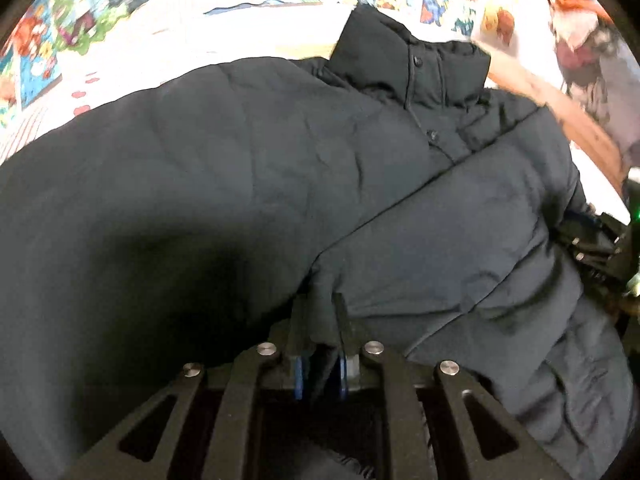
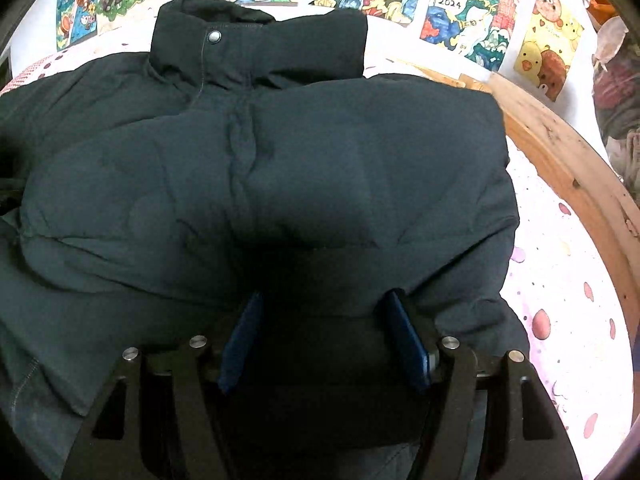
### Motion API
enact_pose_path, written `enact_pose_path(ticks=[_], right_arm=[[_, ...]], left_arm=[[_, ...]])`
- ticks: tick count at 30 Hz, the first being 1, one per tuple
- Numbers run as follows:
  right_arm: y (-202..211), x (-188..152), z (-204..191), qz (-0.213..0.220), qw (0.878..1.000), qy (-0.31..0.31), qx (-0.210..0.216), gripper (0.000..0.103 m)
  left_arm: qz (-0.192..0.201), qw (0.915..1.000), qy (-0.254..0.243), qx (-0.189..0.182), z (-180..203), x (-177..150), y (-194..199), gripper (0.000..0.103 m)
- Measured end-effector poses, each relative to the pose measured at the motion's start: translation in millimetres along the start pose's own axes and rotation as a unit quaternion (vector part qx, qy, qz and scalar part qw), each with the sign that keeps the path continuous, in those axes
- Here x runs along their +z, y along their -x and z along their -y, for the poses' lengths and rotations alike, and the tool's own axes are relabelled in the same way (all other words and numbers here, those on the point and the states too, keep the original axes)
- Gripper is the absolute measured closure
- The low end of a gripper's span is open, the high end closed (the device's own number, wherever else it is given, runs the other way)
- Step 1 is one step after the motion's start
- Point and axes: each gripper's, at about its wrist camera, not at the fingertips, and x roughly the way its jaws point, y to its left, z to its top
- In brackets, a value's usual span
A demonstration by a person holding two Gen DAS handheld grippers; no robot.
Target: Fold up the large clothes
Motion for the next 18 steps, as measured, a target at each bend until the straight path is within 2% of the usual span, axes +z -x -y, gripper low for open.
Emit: enact_pose_path(ticks=[3,6,7,10,11,16,18], right_arm=[[10.1,4.7,-1.5,-0.001,1.0,-0.007,0.0,0.04],[25.5,11.3,-13.2,0.011,0.999,-0.002,0.032,0.035],[31.9,13.2,-21.2,0.017,0.999,0.008,0.039,0.033],[46.5,18.1,-46.6,0.033,0.997,0.042,0.053,0.032],[52.8,20.0,-57.8,0.039,0.996,0.055,0.06,0.032],[84.6,21.2,-103.8,0.06,0.989,0.085,0.11,0.031],[95.9,19.4,-116.0,0.064,0.986,0.092,0.126,0.031]], left_arm=[[0.01,0.9998,0.017,-0.008,-8.2,-6.1,19.7,0.084],[0.031,0.9992,0.023,-0.004,-10.9,-14.2,44.1,0.074],[0.041,0.9988,0.027,-0.007,-12.5,-18.3,54.5,0.067],[0.071,0.9963,0.048,-0.007,-20.7,-30.2,84.2,0.034],[0.082,0.9949,0.058,-0.006,-24.1,-36.7,95.4,0.029],[0.096,0.989,0.112,-0.008,-43.3,-71.8,139.9,0.021],[0.099,0.983,0.154,-0.017,-54.7,-91.3,158.6,0.019]])
